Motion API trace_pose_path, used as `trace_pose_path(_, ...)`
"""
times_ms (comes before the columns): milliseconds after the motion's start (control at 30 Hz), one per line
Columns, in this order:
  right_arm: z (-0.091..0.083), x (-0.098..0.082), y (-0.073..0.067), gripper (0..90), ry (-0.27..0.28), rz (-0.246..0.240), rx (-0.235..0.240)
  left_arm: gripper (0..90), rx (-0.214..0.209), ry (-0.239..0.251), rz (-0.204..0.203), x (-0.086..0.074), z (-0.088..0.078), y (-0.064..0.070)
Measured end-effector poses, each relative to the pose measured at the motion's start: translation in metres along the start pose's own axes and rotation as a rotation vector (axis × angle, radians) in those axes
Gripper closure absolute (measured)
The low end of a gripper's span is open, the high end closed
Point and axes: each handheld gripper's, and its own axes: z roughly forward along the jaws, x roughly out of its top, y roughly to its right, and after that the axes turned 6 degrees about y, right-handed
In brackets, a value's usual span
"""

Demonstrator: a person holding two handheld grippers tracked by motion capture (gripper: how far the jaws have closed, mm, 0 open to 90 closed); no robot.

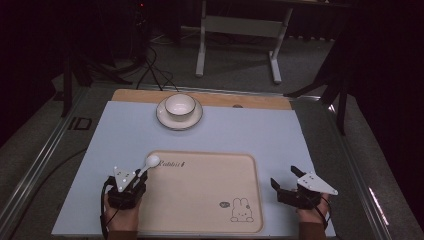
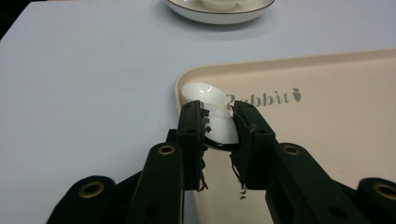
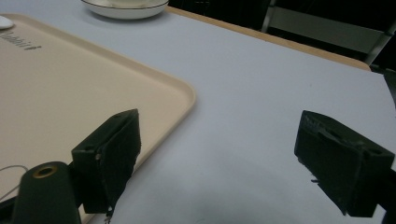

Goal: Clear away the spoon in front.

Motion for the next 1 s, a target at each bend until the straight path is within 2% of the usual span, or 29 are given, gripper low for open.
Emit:
trace_pose_path(133,0.0,0.0,0.0,14.2,0.001,0.0,0.0,73.8,0.007,-0.008,-0.009,-0.005,-0.001,0.0)
trace_pose_path(467,0.0,0.0,0.0,14.2,-0.001,0.0,0.001,73.8,0.018,-0.036,0.001,-0.01,0.001,0.001)
trace_pose_path(633,0.0,0.0,0.0,14.2,-0.001,0.0,0.001,73.7,-0.004,-0.065,0.009,-0.013,0.004,0.005)
trace_pose_path(1000,0.0,0.0,-0.001,14.2,-0.003,0.0,0.0,71.1,-0.013,-0.106,0.016,-0.022,0.002,0.012)
